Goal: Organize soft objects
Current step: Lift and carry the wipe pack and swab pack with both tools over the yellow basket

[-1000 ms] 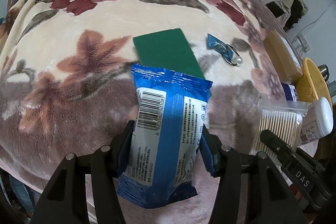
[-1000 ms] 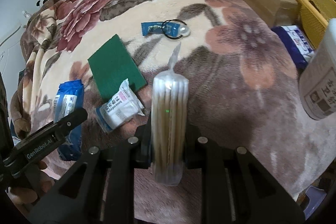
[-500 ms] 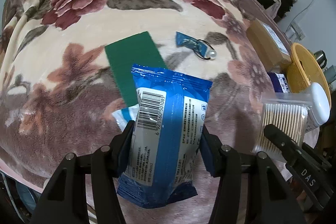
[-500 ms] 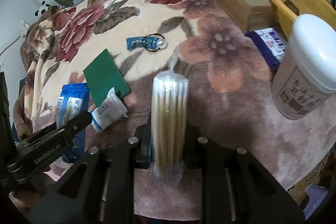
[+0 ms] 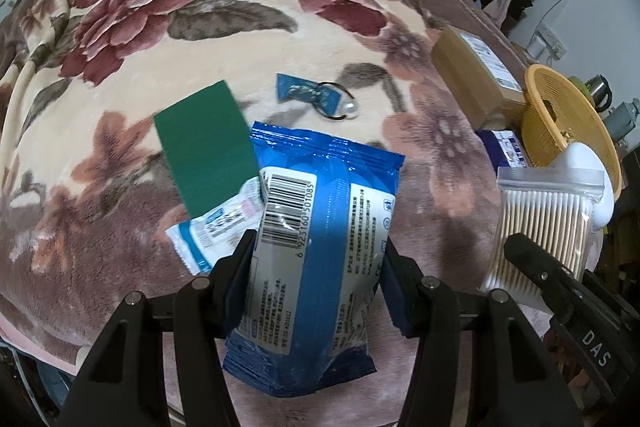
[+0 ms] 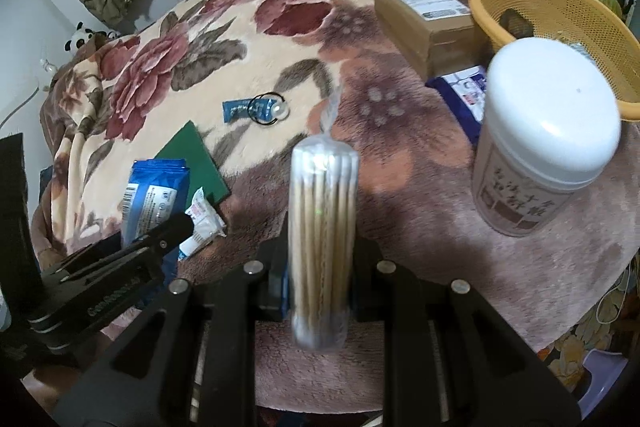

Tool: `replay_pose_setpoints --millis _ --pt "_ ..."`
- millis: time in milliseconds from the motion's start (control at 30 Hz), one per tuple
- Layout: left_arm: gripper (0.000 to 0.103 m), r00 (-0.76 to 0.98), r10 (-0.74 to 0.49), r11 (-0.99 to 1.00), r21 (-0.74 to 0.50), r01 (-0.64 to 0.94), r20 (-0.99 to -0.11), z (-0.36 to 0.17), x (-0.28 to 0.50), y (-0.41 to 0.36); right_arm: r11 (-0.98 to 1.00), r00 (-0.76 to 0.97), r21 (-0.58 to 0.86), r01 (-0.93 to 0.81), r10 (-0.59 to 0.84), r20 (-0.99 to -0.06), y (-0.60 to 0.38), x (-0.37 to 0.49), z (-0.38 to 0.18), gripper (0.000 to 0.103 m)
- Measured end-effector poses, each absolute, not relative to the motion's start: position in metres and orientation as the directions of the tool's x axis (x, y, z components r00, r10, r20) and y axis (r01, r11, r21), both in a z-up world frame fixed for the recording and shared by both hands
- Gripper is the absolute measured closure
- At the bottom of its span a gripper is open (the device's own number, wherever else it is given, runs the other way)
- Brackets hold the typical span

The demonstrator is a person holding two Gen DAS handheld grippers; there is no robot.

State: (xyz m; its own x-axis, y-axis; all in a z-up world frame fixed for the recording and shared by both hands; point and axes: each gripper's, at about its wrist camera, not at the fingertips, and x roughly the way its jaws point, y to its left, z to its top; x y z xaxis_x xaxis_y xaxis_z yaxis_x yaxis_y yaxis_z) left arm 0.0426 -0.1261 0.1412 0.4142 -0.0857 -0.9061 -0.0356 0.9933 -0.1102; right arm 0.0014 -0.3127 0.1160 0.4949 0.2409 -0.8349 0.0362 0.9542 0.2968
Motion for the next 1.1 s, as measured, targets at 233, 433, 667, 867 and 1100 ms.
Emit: replay_pose_setpoints --millis 233,433,667,867,1100 --pt "0.045 0.421 -0.098 0.994 -0.112 -0.009 -0.902 0.148 0.049 -0.148 0.954 0.515 0.298 0.032 0.240 -0.823 -0.327 0.003 0.128 0.082" --pt "0.045 0.429 -0.103 0.994 -0.105 0.018 -0.897 0.154 0.057 -0.166 0.955 0.528 0.294 0.037 0.231 -0.817 -0.340 0.004 0.135 0.082" --pt "0.045 0.441 -0.111 0.994 -0.098 0.051 -0.890 0.164 0.066 -0.188 0.953 0.556 0.298 0.051 0.221 -0.801 -0.361 0.007 0.148 0.082" --pt "0.045 0.459 -0.119 0.992 -0.089 0.087 -0.880 0.176 0.077 -0.211 0.947 0.599 0.312 0.081 0.204 -0.774 -0.386 0.014 0.165 0.082" --pt "0.045 0.470 -0.145 0.987 -0.096 0.128 -0.870 0.187 0.093 -0.242 0.944 0.635 0.310 0.114 0.171 -0.754 -0.417 0.022 0.180 0.082"
